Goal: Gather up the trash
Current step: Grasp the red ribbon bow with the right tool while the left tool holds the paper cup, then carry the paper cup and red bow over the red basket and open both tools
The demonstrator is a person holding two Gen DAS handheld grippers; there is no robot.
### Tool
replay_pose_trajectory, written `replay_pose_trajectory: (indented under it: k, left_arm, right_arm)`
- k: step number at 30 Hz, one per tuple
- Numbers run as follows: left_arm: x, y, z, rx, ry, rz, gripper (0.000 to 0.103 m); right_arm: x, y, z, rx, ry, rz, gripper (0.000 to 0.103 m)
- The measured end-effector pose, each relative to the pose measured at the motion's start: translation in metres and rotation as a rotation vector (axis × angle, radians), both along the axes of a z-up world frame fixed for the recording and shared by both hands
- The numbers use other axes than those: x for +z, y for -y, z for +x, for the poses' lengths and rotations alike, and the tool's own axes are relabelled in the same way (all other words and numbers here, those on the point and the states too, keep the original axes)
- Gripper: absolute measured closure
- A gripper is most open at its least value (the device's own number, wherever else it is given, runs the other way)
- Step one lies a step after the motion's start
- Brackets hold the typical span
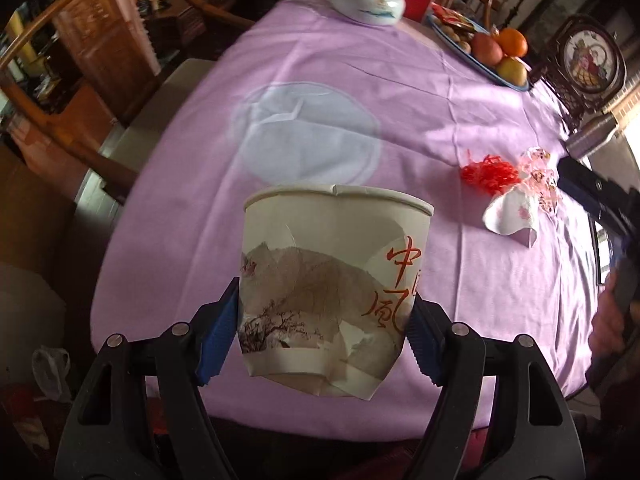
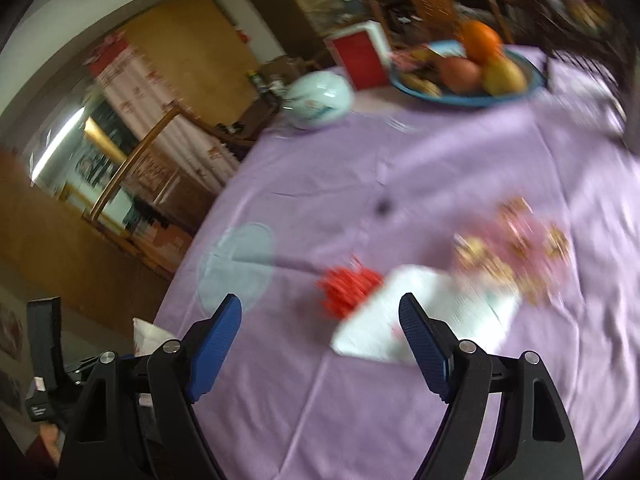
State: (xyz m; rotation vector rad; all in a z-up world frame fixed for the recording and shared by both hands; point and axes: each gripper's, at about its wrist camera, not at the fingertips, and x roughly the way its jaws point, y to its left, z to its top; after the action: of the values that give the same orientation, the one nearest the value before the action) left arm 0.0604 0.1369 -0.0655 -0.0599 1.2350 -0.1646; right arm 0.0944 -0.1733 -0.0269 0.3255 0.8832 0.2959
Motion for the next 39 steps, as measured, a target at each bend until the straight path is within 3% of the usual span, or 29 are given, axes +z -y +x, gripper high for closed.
replay_pose_trajectory:
  k: [5, 8, 9, 10, 13, 20, 25, 32, 39]
  left_arm:
    - [0.000, -0.021, -0.012, 0.066, -0.004, -0.005, 0.030]
    - [0.000, -0.029, -0.018, 0.093, -0.004, -0.005, 0.030]
    - [0.000, -0.031, -0.019, 0.101, -0.005, -0.006, 0.030]
    - [0.000, -0.034, -0.020, 0.110, -0.006, -0.009, 0.030]
    - [-0.001, -0.038, -0.021, 0.123, -0.009, -0.020, 0.030]
    - [0.006, -0.032, -0.011, 0.092, 0.024, -0.057, 0.030]
    - [0.014, -0.024, -0.004, 0.051, 0.055, -0.080, 0.030]
    - [0.019, -0.032, -0.003, 0.048, 0.083, -0.099, 0.030]
    - [0.020, -0.078, -0.022, 0.152, 0.093, -0.097, 0.030]
  right_arm:
    - [-0.015, -0.022, 0.029, 0.080, -0.018, -0.089, 0.027]
    - [-0.041, -0.020, 0.040, 0.055, -0.114, -0.122, 0.041]
    - [-0.048, -0.016, 0.040, 0.038, -0.144, -0.115, 0.050]
    - [-0.053, -0.013, 0.040, 0.024, -0.165, -0.114, 0.065]
    - [-0.054, -0.003, 0.033, -0.014, -0.176, -0.102, 0.088]
    - [0.016, 0.015, -0.003, -0.052, 0.009, -0.022, 0.089]
    - [0.048, 0.015, -0.022, -0.058, 0.081, 0.004, 0.089]
    - [0.052, -0.012, -0.040, -0.013, 0.078, 0.000, 0.089]
    - [0.046, -0.063, -0.046, 0.112, 0.045, -0.014, 0.090]
